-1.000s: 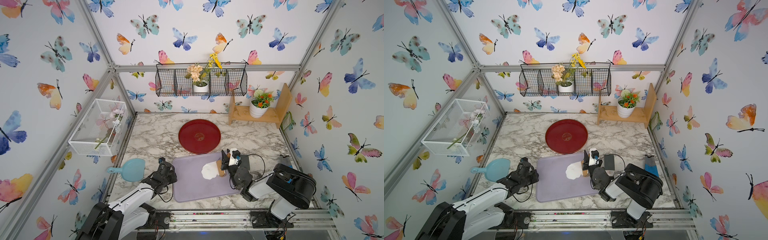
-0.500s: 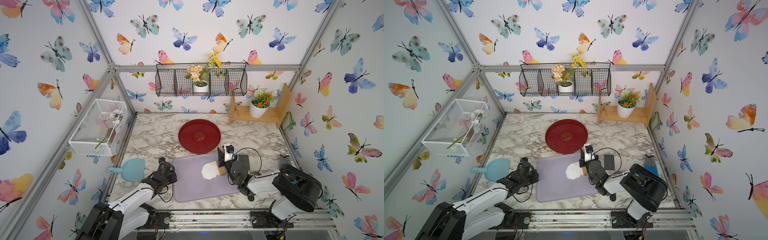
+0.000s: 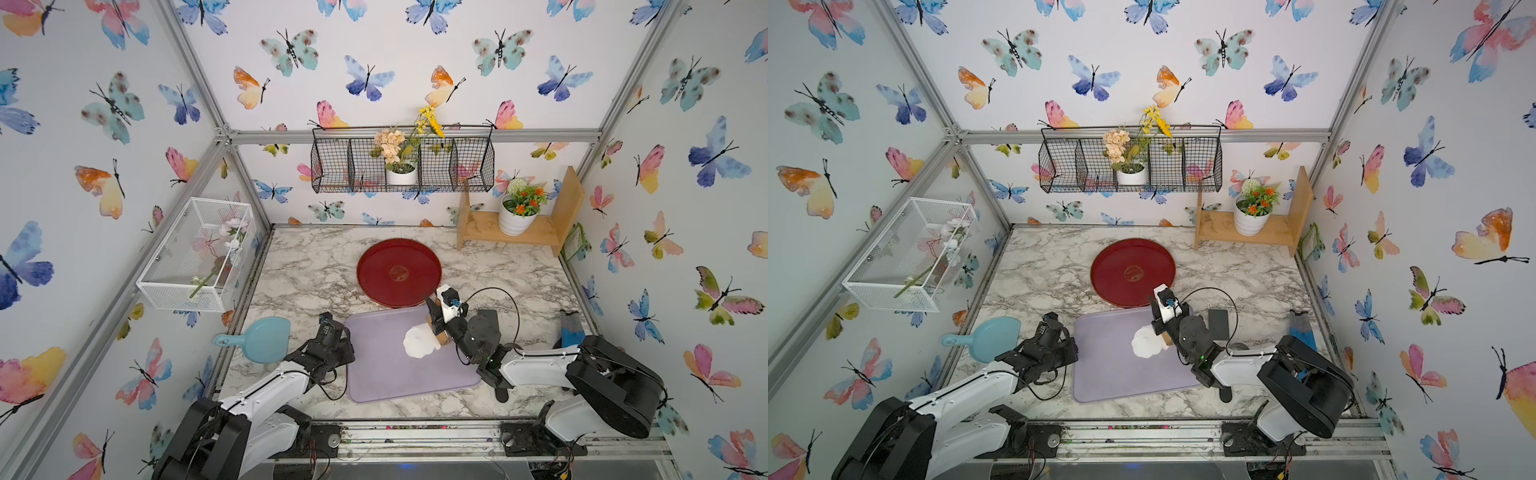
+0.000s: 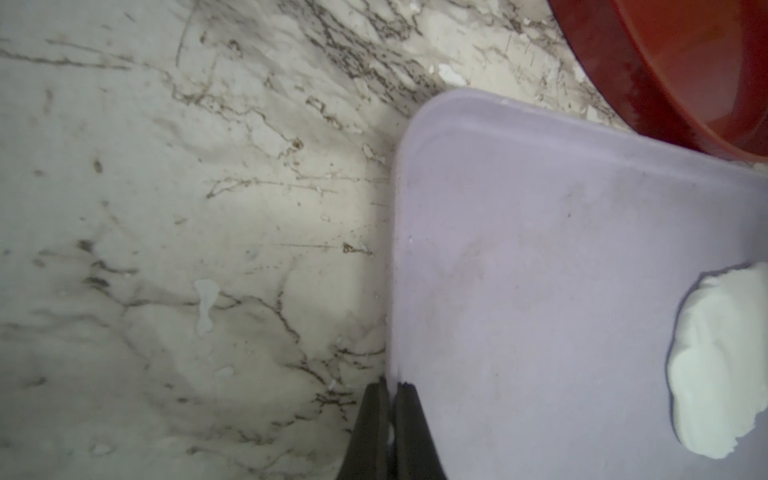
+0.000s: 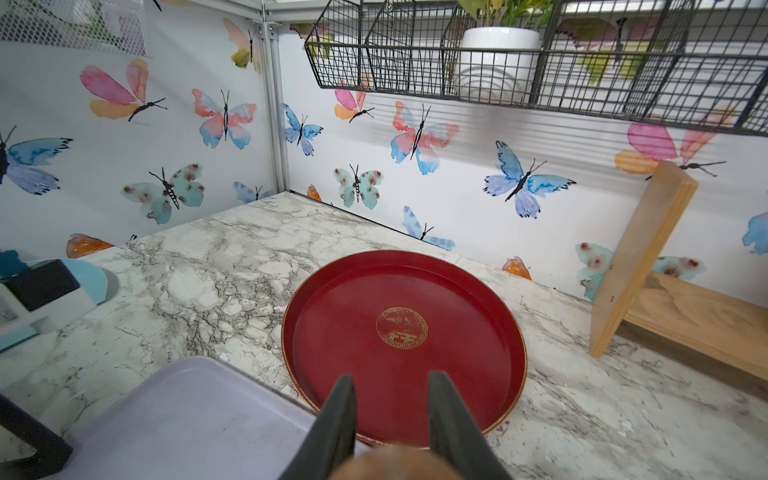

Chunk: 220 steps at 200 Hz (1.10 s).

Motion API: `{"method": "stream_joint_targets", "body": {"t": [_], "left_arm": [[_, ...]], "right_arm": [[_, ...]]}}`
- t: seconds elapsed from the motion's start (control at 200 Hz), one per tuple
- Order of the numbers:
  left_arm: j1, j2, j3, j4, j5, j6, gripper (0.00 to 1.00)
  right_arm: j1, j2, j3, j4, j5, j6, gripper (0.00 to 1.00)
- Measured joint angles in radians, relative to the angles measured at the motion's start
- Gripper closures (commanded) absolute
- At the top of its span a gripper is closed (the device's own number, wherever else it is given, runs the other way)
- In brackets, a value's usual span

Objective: Roll out the dumpling wrappers from the dough
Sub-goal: Flatten out the dough on the work surface, then adjust the rolling pin.

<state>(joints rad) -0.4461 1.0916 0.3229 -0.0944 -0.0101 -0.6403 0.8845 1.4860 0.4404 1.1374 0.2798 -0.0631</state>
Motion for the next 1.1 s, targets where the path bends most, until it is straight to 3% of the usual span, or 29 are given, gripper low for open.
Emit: {"method": "stream_joint_targets", "body": {"t": [0.025,0.075,0.185,0.32,0.461,0.656,1.101], "left_arm": [[0.0,0.0,0.003,-0.004,0.0,0.002,0.9],[0.0,0.0,0.006,-0.009,0.0,0.005,0.65],[0.001,-0.011,0.011,-0.008,0.011,0.003,0.41],[0.002,-0.053,0.014,-0.015,0.023,0.001,0.23],[0.002,-0.129,0.037,-0.046,0.029,0.006,0.15],[0.002,-0.232,0.077,-0.031,0.097,0.073,0.14],[0.002,-0.304,0.043,0.266,0.61,0.252,0.11]], "right_arm": [[0.0,-0.003,0.0,0.002,-0.011,-0.003,0.98],[-0.002,-0.01,-0.002,0.003,-0.039,-0.009,0.98],[-0.005,-0.026,-0.009,0.007,-0.107,-0.014,0.98],[-0.005,-0.063,-0.025,0.006,-0.211,-0.018,0.98],[-0.005,-0.108,-0.028,-0.011,-0.321,-0.017,0.98],[-0.01,-0.15,-0.027,-0.061,-0.468,0.001,0.98],[-0.041,-0.216,0.121,-0.261,-0.766,0.135,0.98]]}}
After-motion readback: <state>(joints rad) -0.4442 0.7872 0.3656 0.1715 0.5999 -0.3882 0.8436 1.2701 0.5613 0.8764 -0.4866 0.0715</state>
